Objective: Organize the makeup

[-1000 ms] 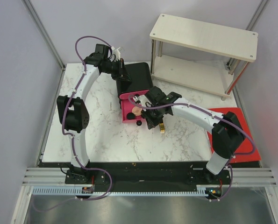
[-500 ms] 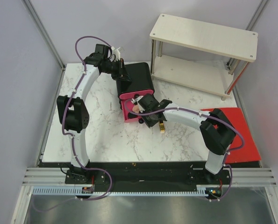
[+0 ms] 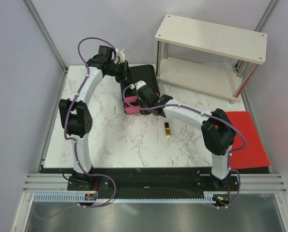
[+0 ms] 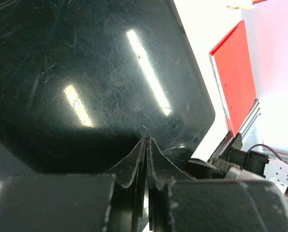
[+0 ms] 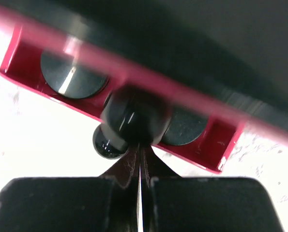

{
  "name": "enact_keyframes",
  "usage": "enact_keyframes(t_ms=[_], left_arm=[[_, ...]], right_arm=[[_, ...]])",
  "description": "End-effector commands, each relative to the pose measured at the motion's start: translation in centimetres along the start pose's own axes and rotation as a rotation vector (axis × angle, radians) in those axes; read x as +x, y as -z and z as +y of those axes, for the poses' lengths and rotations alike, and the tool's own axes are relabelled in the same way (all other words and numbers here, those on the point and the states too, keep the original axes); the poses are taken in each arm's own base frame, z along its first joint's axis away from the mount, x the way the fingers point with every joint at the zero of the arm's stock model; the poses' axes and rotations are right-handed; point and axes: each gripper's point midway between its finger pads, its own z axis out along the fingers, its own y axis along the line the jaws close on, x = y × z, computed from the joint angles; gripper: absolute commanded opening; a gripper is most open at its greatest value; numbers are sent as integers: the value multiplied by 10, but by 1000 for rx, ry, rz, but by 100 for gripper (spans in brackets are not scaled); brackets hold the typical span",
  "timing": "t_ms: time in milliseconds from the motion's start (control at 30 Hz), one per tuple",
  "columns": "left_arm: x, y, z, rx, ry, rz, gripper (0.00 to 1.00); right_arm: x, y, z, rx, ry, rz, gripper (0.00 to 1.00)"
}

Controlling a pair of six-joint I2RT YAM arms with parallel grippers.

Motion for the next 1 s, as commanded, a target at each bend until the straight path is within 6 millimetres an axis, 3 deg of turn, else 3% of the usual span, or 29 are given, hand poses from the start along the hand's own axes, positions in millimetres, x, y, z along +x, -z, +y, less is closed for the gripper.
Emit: enact_keyframes(t_ms=[0, 133, 267, 500, 633, 700, 733, 800, 900, 967], left_arm=[[99, -22, 91, -299, 162, 323, 9], [97, -22, 92, -301, 158, 322, 9], [96, -22, 91, -299, 158, 319, 9], [99, -22, 92, -300, 160, 327, 9], [99, -23, 92, -298, 159, 328, 9], [100, -23, 93, -301, 158, 330, 9], [100, -23, 93, -300, 159, 330, 9], [101, -23, 93, -300, 161, 331, 9], [102, -23, 93, -303, 160, 336, 9], [102, -23, 94, -302, 160, 335, 9]], right_arm=[[-58, -10, -5, 60, -58, -167, 0], [-65, -25, -6, 91, -62, -174, 0], [-72, -29, -9, 113, -79, -198, 0], [-96, -19, -16, 144, -112, -272, 0], [-109, -1, -22, 156, -132, -321, 0], [-107, 6, -23, 150, -140, -323, 0], [-113, 18, -25, 146, -154, -346, 0], [-105, 24, -28, 148, -164, -339, 0], [-109, 56, -38, 159, -203, -379, 0], [-101, 64, -42, 169, -210, -366, 0]])
